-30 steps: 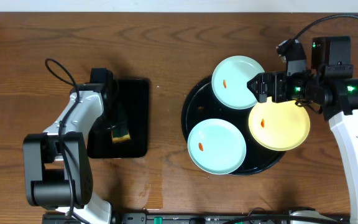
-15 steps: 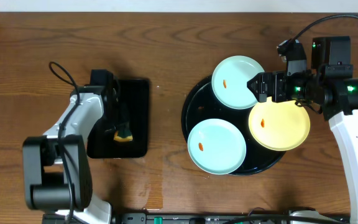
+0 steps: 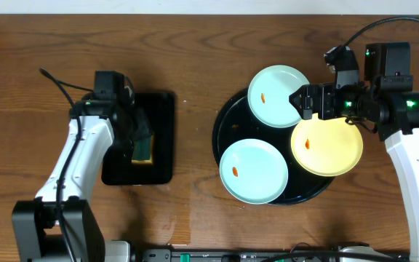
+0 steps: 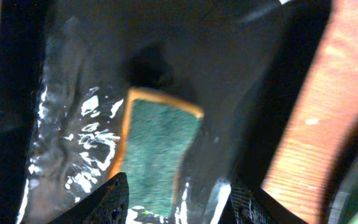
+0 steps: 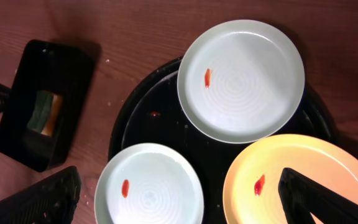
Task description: Clean dirty plates on tray and stack at the side
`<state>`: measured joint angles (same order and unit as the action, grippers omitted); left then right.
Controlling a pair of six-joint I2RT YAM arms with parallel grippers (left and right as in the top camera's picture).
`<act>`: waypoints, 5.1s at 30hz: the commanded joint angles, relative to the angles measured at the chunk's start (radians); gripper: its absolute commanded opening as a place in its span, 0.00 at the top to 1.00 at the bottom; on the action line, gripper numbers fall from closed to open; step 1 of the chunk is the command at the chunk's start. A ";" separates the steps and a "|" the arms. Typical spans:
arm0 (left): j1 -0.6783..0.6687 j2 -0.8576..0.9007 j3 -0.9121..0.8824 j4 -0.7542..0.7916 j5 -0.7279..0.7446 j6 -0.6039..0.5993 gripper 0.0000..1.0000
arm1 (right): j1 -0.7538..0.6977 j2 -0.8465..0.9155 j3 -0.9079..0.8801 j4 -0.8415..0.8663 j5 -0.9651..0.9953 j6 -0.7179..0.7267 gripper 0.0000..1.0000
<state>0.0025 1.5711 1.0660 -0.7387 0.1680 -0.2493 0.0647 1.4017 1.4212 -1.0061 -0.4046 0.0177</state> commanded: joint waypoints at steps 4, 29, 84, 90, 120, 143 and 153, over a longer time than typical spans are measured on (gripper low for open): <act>-0.054 0.092 -0.031 0.045 -0.140 0.060 0.56 | -0.018 0.006 0.016 0.000 -0.011 0.011 0.01; -0.148 0.005 0.052 -0.024 -0.179 0.080 0.48 | -0.018 0.006 0.016 -0.007 -0.011 0.011 0.01; -0.178 0.165 0.135 -0.018 -0.180 -0.058 0.93 | -0.018 0.006 0.016 -0.030 0.001 0.011 0.01; -0.178 0.096 0.166 -0.052 -0.180 -0.054 0.93 | -0.018 0.006 0.016 -0.034 0.136 0.012 0.02; -0.158 0.290 0.007 0.100 -0.224 -0.058 0.92 | -0.019 0.126 -0.082 0.138 0.247 -0.072 0.01; -0.158 0.029 0.112 0.002 -0.194 -0.013 0.93 | -0.039 0.499 -0.082 0.412 0.400 -0.113 0.57; -0.159 0.018 0.112 -0.013 -0.194 -0.013 0.93 | -0.039 0.597 -0.082 0.488 0.404 -0.100 0.51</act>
<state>-0.1581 1.6028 1.1526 -0.7467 -0.0284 -0.2798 0.0311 1.9560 1.3346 -0.5217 -0.0036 -0.0868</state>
